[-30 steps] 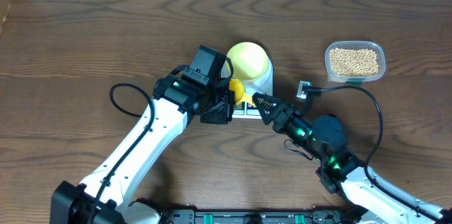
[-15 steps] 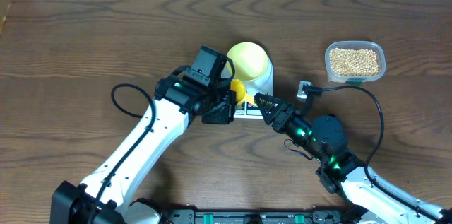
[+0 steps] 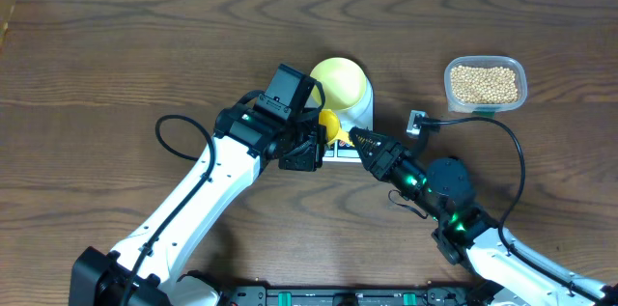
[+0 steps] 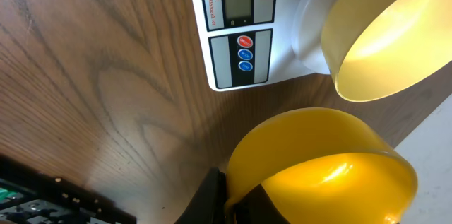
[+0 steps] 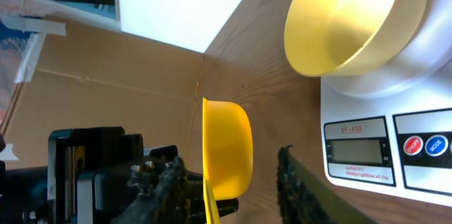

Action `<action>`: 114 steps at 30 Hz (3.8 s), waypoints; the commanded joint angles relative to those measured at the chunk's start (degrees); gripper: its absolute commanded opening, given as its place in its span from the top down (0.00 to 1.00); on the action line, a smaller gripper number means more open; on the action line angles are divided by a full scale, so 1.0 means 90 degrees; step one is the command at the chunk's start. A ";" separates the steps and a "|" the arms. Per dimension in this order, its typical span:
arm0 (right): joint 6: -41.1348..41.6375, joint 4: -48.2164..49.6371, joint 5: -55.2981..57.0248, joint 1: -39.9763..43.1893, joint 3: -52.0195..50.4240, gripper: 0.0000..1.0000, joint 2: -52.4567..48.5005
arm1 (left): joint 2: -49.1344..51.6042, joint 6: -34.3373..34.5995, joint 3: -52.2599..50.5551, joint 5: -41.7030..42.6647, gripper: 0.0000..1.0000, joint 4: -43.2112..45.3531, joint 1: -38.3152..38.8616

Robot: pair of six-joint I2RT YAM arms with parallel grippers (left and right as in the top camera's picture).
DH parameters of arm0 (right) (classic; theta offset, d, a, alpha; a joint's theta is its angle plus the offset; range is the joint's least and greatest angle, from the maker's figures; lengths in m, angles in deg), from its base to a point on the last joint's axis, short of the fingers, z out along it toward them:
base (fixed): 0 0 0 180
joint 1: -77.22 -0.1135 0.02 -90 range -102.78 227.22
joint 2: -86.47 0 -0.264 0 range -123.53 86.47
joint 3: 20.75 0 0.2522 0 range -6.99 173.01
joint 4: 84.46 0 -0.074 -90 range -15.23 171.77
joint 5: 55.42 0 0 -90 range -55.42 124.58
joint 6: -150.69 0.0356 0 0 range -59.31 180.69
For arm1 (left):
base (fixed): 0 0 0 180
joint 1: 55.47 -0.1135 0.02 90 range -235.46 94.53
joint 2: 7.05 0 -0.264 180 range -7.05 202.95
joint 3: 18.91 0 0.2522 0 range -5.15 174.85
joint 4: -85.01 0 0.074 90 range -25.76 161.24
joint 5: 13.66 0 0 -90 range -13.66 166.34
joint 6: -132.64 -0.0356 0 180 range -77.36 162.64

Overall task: Scoop item into bowl and weigh 50g on scale
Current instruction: 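Close the right gripper on the scoop handle while the left holds it, then open the left gripper and pull it back from the scoop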

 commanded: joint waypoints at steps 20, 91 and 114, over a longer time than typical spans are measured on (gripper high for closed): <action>-0.0046 -0.0005 0.0146 -0.0036 0.0155 0.97 -0.0032 | -0.0085 0.0049 0.0012 -0.0238 0.92 0.0002 0.0015; -0.0192 -0.0291 0.0151 -0.0029 0.0153 0.99 -0.0032 | -0.1464 -0.4840 0.0015 -0.3419 0.66 0.0219 0.0015; -0.0379 -0.0338 0.0270 -0.0029 0.0153 0.99 -0.0032 | -0.1469 -0.4840 0.0012 -0.3419 0.16 -0.0573 0.0015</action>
